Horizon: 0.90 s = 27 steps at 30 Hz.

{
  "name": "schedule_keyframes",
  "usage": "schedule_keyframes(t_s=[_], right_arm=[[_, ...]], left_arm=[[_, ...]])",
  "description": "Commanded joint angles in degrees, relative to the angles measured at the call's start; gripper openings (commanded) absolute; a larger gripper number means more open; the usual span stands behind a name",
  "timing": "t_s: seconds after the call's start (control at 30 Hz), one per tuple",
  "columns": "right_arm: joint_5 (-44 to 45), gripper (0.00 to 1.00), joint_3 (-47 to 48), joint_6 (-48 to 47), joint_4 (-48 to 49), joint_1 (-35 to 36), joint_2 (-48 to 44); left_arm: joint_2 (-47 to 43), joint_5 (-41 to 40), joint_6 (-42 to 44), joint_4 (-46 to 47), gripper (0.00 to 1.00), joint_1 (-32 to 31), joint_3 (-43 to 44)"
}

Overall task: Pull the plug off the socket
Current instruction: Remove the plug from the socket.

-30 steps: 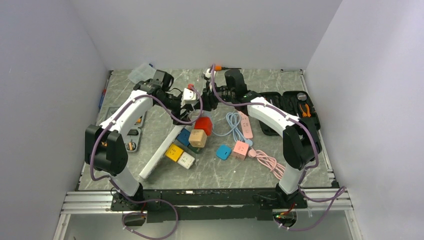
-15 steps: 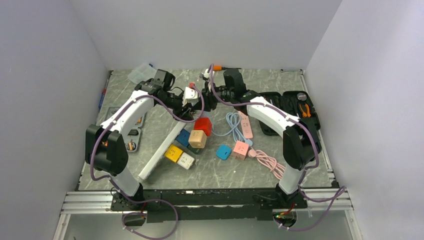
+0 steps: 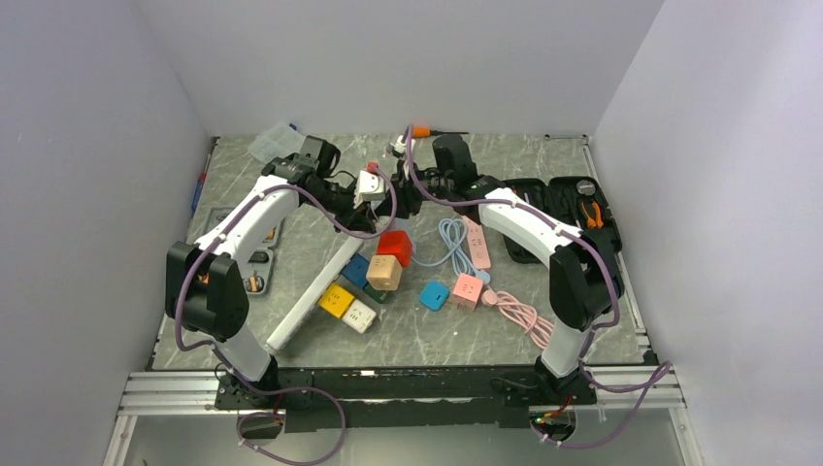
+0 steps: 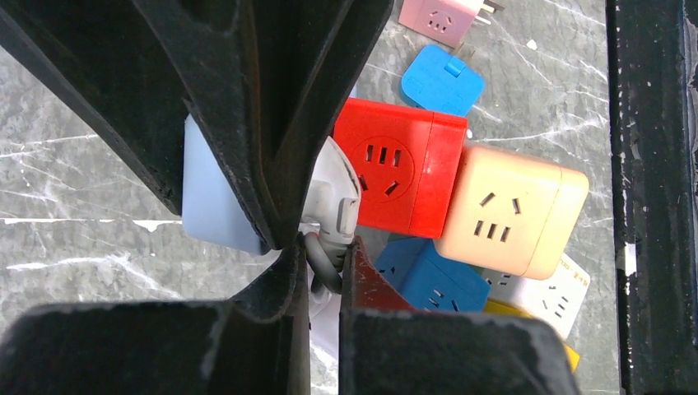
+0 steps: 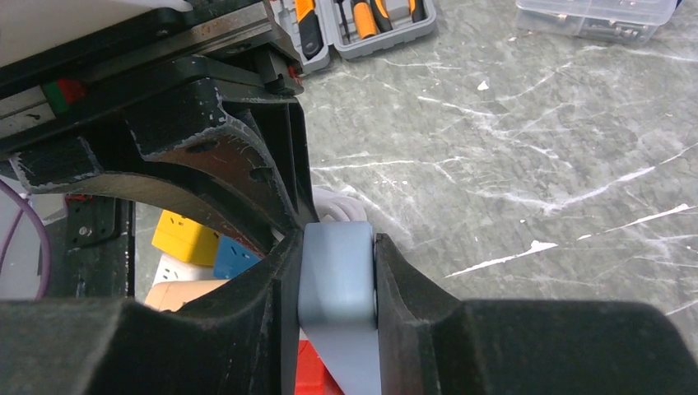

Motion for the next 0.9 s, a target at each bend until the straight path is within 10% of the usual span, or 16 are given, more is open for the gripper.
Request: schedule_keyframes(t_s=[0.0,0.87], right_arm=[[-1.20,0.00,2.57,3.13,8.77,-1.12,-6.36],[13.88,0.00,4.83,-3.98,4.94,-3.84,0.87]], left_arm=[[-0.11,5.34,4.03,-4.09,0.00,-1.19,2.37],[-1.28,7.84,18.60,-21.04,0.00,-5.93,5.33]])
